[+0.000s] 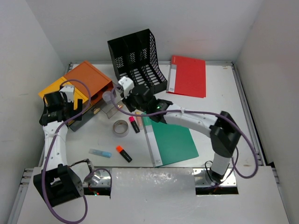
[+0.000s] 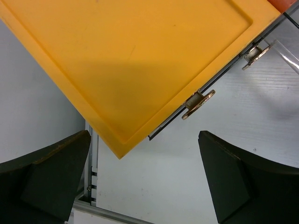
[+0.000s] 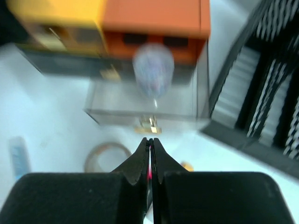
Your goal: Organize the desk
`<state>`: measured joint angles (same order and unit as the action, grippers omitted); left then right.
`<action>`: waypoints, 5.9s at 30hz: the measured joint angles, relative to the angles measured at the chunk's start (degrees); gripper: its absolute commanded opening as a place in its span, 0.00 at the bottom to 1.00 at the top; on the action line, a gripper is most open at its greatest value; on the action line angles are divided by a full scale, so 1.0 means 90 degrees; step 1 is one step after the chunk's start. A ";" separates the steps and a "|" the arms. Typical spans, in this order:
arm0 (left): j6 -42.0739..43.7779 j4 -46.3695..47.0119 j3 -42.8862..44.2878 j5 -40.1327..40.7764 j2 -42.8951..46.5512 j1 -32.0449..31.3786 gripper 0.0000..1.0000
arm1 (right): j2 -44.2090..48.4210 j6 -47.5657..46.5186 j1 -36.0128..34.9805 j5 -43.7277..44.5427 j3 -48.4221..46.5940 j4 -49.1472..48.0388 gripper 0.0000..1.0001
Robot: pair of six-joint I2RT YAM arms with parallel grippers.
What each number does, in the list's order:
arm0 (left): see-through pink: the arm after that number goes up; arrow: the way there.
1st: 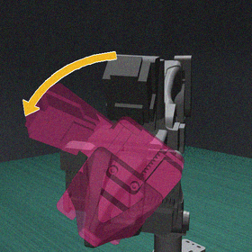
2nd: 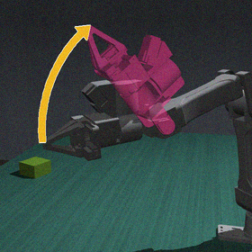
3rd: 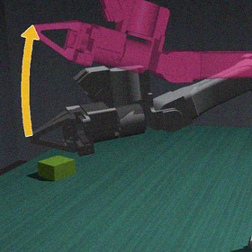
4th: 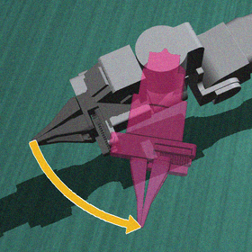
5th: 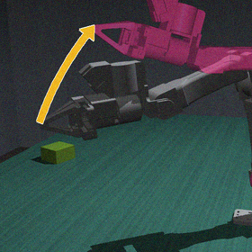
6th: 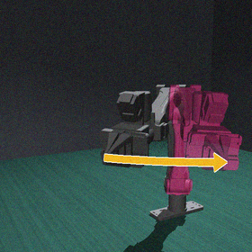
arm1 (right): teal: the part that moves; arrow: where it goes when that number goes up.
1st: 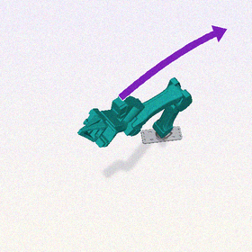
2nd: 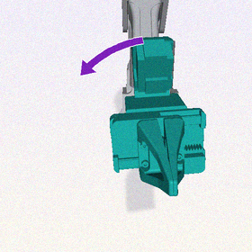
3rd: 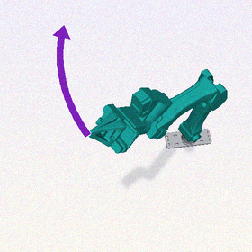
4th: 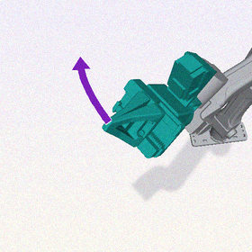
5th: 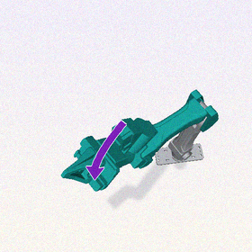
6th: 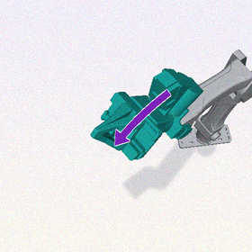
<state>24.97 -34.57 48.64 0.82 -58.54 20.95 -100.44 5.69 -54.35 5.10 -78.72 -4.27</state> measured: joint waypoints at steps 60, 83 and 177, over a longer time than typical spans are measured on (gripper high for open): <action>0.1355 -0.0508 0.0175 0.2414 -0.0372 -0.2501 0.65 | 0.0027 0.1608 0.0352 -0.0520 0.2642 -0.3194 0.33; 0.2606 0.3509 -0.2756 0.4879 0.0253 -0.4153 0.52 | -0.0051 0.1416 0.0352 -0.0612 0.2854 -0.2533 0.33; 0.5680 1.0297 -0.4167 0.6125 -0.2749 -0.4218 0.63 | 0.0039 0.1117 0.0483 -0.0685 0.2868 -0.1960 0.39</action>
<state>76.09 58.11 11.14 55.94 -83.29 -17.02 -100.09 15.75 -50.00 -1.06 -52.90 -21.91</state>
